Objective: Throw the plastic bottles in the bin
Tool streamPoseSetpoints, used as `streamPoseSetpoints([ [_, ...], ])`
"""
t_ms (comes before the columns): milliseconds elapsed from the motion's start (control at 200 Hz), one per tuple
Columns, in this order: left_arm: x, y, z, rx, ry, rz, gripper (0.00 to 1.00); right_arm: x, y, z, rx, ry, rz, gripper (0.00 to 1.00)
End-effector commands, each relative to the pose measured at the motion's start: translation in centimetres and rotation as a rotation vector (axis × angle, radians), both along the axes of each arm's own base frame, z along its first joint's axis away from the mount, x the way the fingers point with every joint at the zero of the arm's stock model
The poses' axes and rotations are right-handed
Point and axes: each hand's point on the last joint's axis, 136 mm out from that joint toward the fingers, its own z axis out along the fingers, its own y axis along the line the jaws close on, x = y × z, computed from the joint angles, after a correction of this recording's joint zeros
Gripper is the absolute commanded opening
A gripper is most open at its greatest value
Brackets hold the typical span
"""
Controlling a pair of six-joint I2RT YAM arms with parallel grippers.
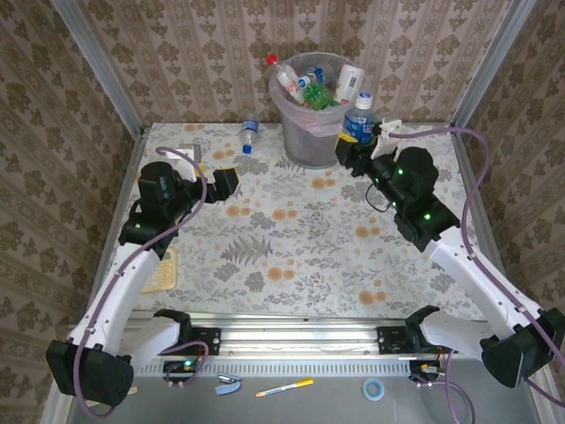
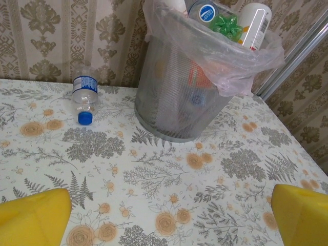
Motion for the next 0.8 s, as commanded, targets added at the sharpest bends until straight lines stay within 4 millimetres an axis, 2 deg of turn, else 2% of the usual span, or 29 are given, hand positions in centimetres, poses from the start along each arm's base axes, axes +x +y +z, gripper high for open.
streamPoseSetpoints([
  [0,0.1,0.1,1.3,-0.02,-0.045,-0.003,1.0,1.5,-0.8,0.8,-0.066,-0.114,-0.092,0.48],
  [145,0.2,0.2,1.3,-0.012,-0.04,0.001,1.0,3.3,0.0,1.8,-0.08,-0.115,-0.09,0.48],
  [205,0.2,0.2,1.3,-0.006,-0.037,0.001,1.0,5.3,0.6,2.2,-0.082,-0.092,-0.074,0.49],
  [245,0.3,0.2,1.2,0.0,-0.035,0.002,1.0,7.1,0.7,3.0,-0.085,-0.067,-0.069,0.5],
  [275,0.3,0.2,1.1,0.003,-0.029,0.003,1.0,9.4,0.8,2.5,-0.098,-0.019,-0.071,0.53],
  [285,0.4,0.2,1.1,0.004,-0.028,0.004,1.0,10.3,0.8,2.0,-0.104,0.004,-0.074,0.55],
  [335,0.4,0.2,1.0,0.004,-0.024,0.003,1.0,14.3,0.0,3.0,-0.093,0.065,-0.105,0.69],
  [375,0.5,0.1,0.8,0.004,-0.017,0.001,1.0,17.5,-0.5,2.2,-0.086,0.171,-0.107,0.75],
  [445,0.6,0.1,0.4,0.004,0.002,0.001,1.0,20.5,-0.8,1.1,-0.068,0.285,-0.073,0.84],
  [510,0.6,0.1,-0.3,0.006,0.024,0.002,1.0,20.7,-0.3,1.0,-0.079,0.325,-0.042,0.88],
  [570,0.6,0.1,-1.2,0.015,0.054,0.005,1.0,19.9,0.0,0.0,-0.101,0.356,-0.035,0.93],
  [605,0.7,0.1,-1.5,0.018,0.068,0.003,1.0,19.3,-0.1,0.8,-0.088,0.324,-0.034,0.94],
  [630,0.7,0.0,-1.8,0.018,0.076,0.002,1.0,19.1,-0.2,0.4,-0.081,0.321,-0.036,0.97],
  [655,0.8,0.0,-1.9,0.018,0.08,0.001,1.0,18.5,-0.5,0.8,-0.071,0.3,-0.041,1.0],
  [795,1.5,-0.2,-2.1,0.009,0.099,0.0,1.0,16.2,-1.9,1.9,-0.045,0.266,-0.067,1.0],
])
